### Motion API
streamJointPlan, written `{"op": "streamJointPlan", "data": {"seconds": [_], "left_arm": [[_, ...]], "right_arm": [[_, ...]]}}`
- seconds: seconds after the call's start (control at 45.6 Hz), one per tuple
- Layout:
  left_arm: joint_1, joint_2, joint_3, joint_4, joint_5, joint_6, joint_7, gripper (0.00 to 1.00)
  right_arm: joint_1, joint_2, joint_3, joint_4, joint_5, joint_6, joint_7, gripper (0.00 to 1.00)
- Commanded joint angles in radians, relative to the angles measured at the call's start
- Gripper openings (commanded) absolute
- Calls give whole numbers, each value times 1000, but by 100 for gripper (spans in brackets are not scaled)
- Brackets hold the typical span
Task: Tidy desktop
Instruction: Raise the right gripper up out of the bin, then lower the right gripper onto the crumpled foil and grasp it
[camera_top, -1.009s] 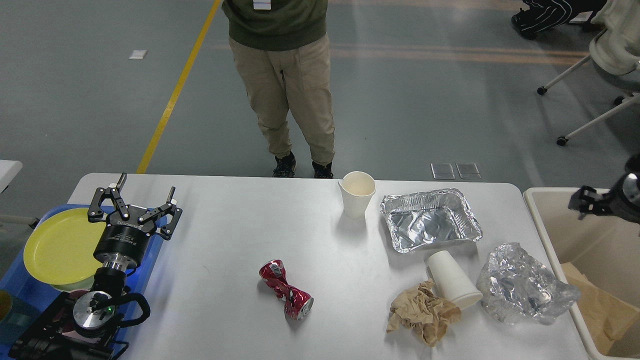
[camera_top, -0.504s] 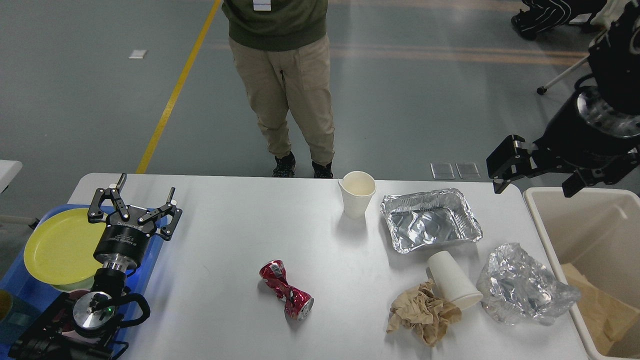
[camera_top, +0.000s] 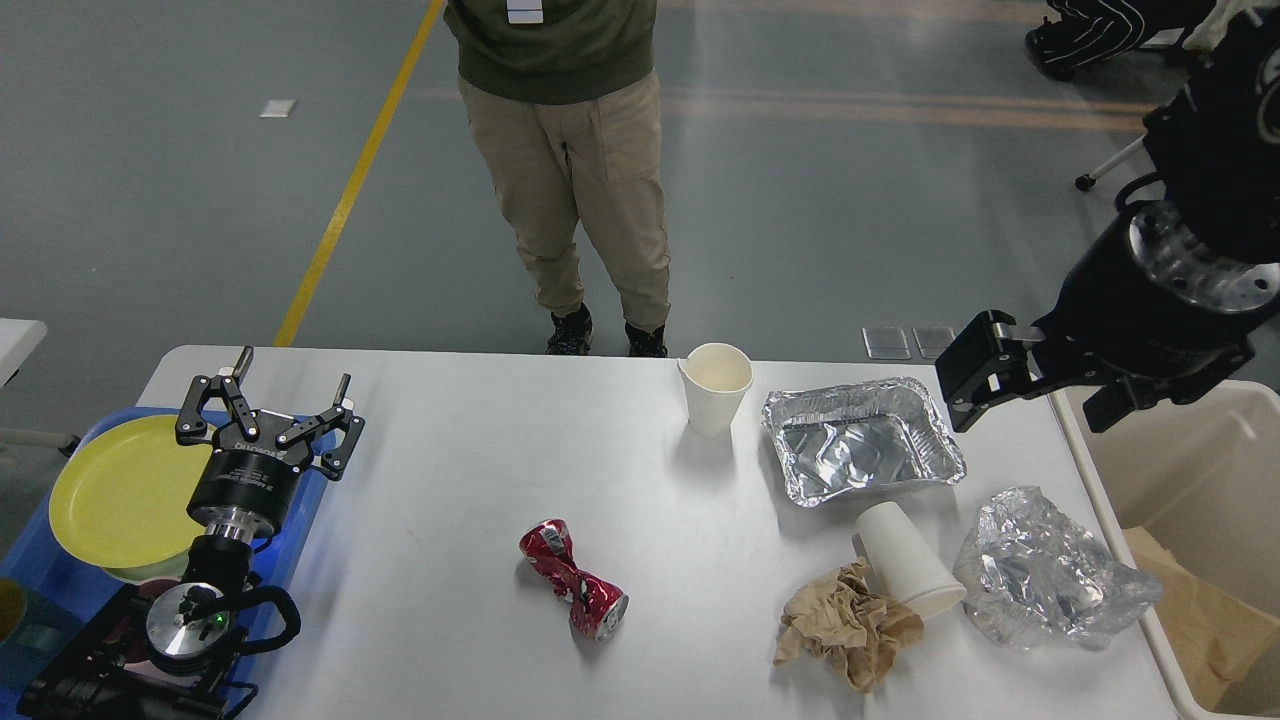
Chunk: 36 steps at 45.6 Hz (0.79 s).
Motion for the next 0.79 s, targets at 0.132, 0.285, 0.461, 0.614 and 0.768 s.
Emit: {"op": "streamJointPlan", "data": {"seconds": [0.132,0.285,0.461,0.614,0.768], "left_arm": [[-1,0,0,0,0,-2,0,96],[1,0,0,0,0,-2,0,96],[1,0,0,0,0,-2,0,96],[1,0,0,0,0,0,0,96],[1,0,0,0,0,-2,0,96]], "right_arm": [[-145,-36,-50,-49,-54,-57,-11,94],[-268,-139,-98,-76,-54,-198,-13,94],[-483,-248,-84,-151,-39,-307,-19,93],[-622,-286,-53,-197,85,-384,-19,91],[-791,-282,28,-280,239,-393,-20,92]]}}
